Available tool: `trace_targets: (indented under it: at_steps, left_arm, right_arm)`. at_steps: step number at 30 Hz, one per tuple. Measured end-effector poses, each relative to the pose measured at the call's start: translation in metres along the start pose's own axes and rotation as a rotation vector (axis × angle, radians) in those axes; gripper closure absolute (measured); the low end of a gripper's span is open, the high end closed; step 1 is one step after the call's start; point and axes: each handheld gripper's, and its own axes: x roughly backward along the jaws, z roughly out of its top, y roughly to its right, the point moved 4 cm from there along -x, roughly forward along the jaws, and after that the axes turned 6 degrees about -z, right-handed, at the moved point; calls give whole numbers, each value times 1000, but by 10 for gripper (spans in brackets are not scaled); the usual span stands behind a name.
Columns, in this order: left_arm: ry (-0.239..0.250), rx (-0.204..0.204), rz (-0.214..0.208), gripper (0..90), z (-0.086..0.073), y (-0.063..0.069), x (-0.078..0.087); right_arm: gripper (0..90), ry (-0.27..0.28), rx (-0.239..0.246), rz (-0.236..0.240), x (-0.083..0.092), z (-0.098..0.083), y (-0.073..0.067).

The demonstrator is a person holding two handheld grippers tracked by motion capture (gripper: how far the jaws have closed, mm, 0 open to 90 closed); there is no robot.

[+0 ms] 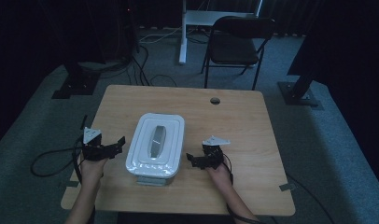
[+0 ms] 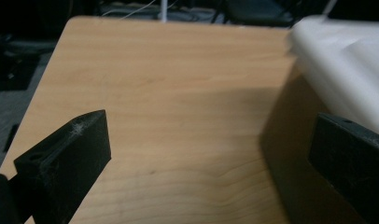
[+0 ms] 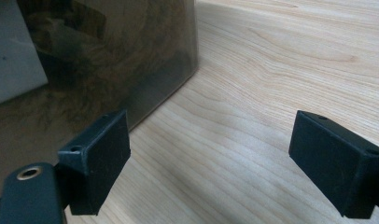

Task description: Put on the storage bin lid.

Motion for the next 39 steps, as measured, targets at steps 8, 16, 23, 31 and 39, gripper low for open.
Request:
trace_targets:
  at_steps: [8, 16, 23, 31, 39]
  left_arm:
    - [-123, -6, -20, 3, -33, 3, -38]
    - [-137, -55, -63, 23, -36, 19, -49]
    - [-150, -87, -93, 23, -35, 33, -50]
    - [-169, -104, -105, 25, -35, 54, -59]
    - [-173, -133, -123, 26, -34, 77, -67]
  right_arm:
    - [120, 6, 5, 3, -3, 7, -7]
    - [120, 6, 17, 14, -6, 9, -15]
    - [123, 11, 12, 11, -2, 7, -12]
    - [123, 2, 4, -4, 8, 1, 4]
    - [124, 4, -13, -36, 20, -5, 23]
